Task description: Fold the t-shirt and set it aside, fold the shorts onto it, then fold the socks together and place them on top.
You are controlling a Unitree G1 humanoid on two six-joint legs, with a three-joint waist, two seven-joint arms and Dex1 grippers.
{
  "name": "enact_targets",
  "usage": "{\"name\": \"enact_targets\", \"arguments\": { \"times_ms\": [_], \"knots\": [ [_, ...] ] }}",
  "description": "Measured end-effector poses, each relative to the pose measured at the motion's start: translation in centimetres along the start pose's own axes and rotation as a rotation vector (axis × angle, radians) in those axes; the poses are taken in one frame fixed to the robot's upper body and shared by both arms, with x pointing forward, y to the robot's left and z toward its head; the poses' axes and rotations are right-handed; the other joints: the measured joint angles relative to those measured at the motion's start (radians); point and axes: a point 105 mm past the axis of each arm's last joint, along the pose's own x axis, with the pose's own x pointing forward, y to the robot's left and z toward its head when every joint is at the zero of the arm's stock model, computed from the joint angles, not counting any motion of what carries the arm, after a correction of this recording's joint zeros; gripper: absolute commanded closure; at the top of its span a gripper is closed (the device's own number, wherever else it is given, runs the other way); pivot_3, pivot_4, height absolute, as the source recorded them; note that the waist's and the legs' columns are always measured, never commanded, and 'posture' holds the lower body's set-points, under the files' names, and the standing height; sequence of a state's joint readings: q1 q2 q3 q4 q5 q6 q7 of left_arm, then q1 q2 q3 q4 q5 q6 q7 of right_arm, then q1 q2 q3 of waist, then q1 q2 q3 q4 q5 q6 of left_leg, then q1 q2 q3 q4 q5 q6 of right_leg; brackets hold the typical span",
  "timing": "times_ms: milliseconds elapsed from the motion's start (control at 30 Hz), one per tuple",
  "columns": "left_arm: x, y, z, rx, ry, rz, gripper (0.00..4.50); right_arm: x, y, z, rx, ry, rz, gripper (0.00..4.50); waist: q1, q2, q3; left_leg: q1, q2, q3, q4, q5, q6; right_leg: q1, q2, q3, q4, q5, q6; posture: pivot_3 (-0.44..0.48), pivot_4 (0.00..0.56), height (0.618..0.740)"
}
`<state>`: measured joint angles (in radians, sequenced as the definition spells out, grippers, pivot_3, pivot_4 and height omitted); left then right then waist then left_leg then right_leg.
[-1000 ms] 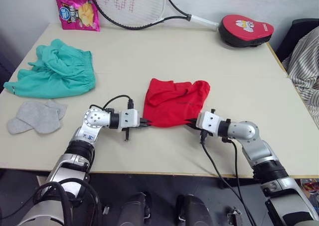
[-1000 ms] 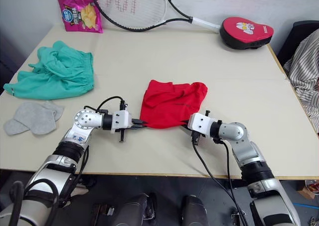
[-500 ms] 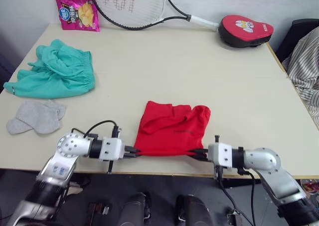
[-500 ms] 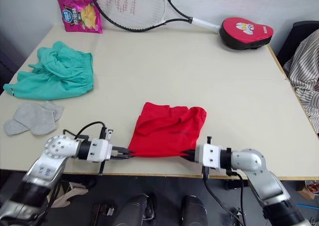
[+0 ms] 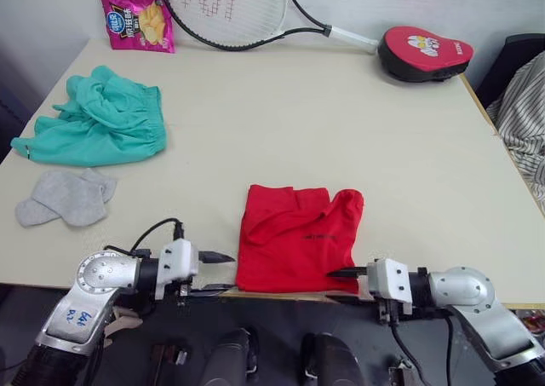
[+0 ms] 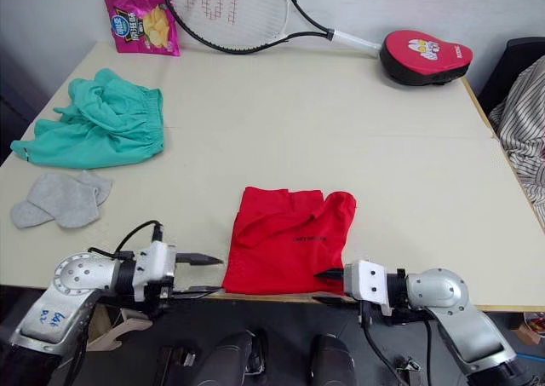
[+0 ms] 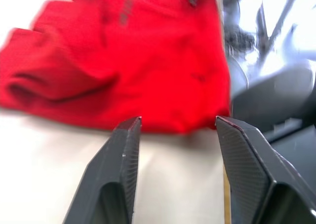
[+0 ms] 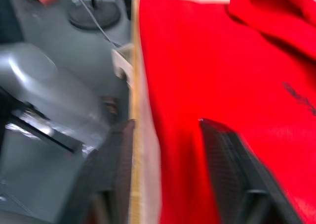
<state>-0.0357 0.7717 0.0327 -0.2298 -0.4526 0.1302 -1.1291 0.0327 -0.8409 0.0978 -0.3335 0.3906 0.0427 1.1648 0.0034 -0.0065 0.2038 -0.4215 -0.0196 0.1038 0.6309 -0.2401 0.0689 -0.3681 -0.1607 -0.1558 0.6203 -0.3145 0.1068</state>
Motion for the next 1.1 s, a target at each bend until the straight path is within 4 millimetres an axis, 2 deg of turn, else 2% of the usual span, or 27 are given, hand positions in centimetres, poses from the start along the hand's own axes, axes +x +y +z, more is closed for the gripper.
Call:
{"name": "enact_targets", "arguments": {
  "times_ms": [100, 133, 233, 267, 367, 467, 600, 700, 800, 900, 1000, 1100],
  "knots": [
    [-0.4, 0.6, 1.2, 0.0, -0.024, -0.033, 2.79, -1.0, -1.2, 1.5, 0.055, -0.037, -0.001, 3.08, 0.001, 0.0, 0.0, 0.0, 0.0, 0.0, 0.0, 0.0, 0.0, 0.0, 0.0, 0.0, 0.0, 0.0, 0.0, 0.0, 0.15, 0.74],
    [-0.2, 0.9, 1.8, 0.025, -0.033, -0.051, 3.1, -1.0, -2.0, 2.2, 0.055, -0.054, -0.003, 3.44, 0.001, 0.0, 0.0, 0.0, 0.0, 0.0, 0.0, 0.0, 0.0, 0.0, 0.0, 0.0, 0.0, 0.0, 0.0, 0.0, 0.15, 0.74],
    [1.7, 0.9, 2.2, 0.108, -0.035, -0.143, 4.09, -0.7, -4.7, 3.7, -0.001, -0.096, -0.036, 4.46, 0.002, 0.0, 0.0, 0.0, -0.001, 0.001, -0.001, 0.0, 0.0, 0.0, 0.0, -0.001, 0.0, 0.0, 0.0, 0.0, 0.15, 0.74],
    [2.3, 0.7, 2.0, 0.117, -0.036, -0.167, 4.44, -0.3, -5.2, 3.6, -0.011, -0.101, -0.04, 4.5, 0.002, 0.0, 0.0, -0.001, -0.001, 0.001, -0.001, 0.0, 0.0, 0.0, 0.001, -0.001, 0.0, 0.0, 0.0, 0.0, 0.15, 0.74],
    [4.1, 0.0, 0.8, 0.105, -0.03, -0.228, 4.49, 1.3, -5.6, 2.2, -0.014, -0.087, -0.017, 4.5, 0.001, 0.0, 0.0, -0.002, 0.0, 0.002, -0.001, 0.003, 0.004, 0.0, 0.005, -0.001, 0.001, 0.0, 0.0, 0.0, 0.15, 0.74],
    [5.0, -0.2, 0.4, 0.13, -0.019, -0.255, 4.49, 2.7, -5.9, 0.4, -0.04, -0.044, 0.016, 4.5, -0.001, 0.0, 0.0, -0.001, 0.0, 0.003, 0.0, 0.003, 0.005, 0.0, 0.01, -0.002, 0.001, 0.0, 0.0, 0.0, 0.15, 0.74],
    [6.4, 0.4, -1.0, 0.146, -0.017, -0.209, 4.49, 4.3, -7.8, 0.1, -0.099, -0.059, -0.033, 4.5, -0.005, 0.0, 0.0, 0.0, 0.0, 0.003, 0.001, 0.003, 0.005, 0.0, 0.009, 0.0, 0.001, 0.0, 0.0, 0.0, 0.15, 0.74],
    [7.3, 2.5, -1.0, 0.178, -0.036, -0.096, 4.49, 4.9, -9.3, 0.5, -0.102, -0.086, -0.095, 4.5, -0.003, 0.0, 0.0, -0.001, 0.001, 0.001, 0.002, 0.004, 0.004, -0.001, 0.008, 0.001, 0.002, 0.0, 0.0, 0.0, 0.15, 0.74],
    [7.2, 5.1, -0.7, 0.214, -0.036, 0.027, 4.49, 5.2, -10.1, 0.5, -0.083, -0.111, -0.159, 4.5, -0.003, 0.0, 0.0, -0.001, 0.001, 0.0, 0.002, 0.004, 0.004, 0.0, 0.009, 0.0, 0.005, 0.0, 0.0, 0.0, 0.15, 0.74],
    [7.2, 6.4, -0.8, 0.211, -0.039, 0.094, 4.49, 5.2, -11.1, -0.2, -0.052, -0.104, -0.25, 4.5, -0.005, 0.0, 0.0, -0.001, 0.001, 0.001, 0.002, 0.004, 0.004, 0.001, 0.01, -0.001, 0.005, 0.0, 0.0, 0.0, 0.15, 0.74],
    [7.2, 7.0, -1.5, 0.206, -0.024, 0.138, 4.49, 5.0, -13.3, -0.5, -0.038, -0.119, -0.424, 4.5, -0.009, 0.0, 0.0, -0.001, 0.001, 0.002, 0.002, 0.005, 0.003, 0.0, 0.011, -0.001, 0.006, 0.0, 0.0, 0.0, 0.15, 0.74],
    [7.1, 8.6, -1.1, 0.202, -0.039, 0.238, 4.49, 3.7, -16.1, -0.2, -0.057, -0.125, -0.617, 4.5, -0.009, 0.0, 0.0, -0.001, 0.001, 0.002, 0.002, 0.005, 0.003, -0.001, 0.011, 0.0, 0.007, 0.0, 0.0, 0.0, 0.15, 0.74]
  ]
}}
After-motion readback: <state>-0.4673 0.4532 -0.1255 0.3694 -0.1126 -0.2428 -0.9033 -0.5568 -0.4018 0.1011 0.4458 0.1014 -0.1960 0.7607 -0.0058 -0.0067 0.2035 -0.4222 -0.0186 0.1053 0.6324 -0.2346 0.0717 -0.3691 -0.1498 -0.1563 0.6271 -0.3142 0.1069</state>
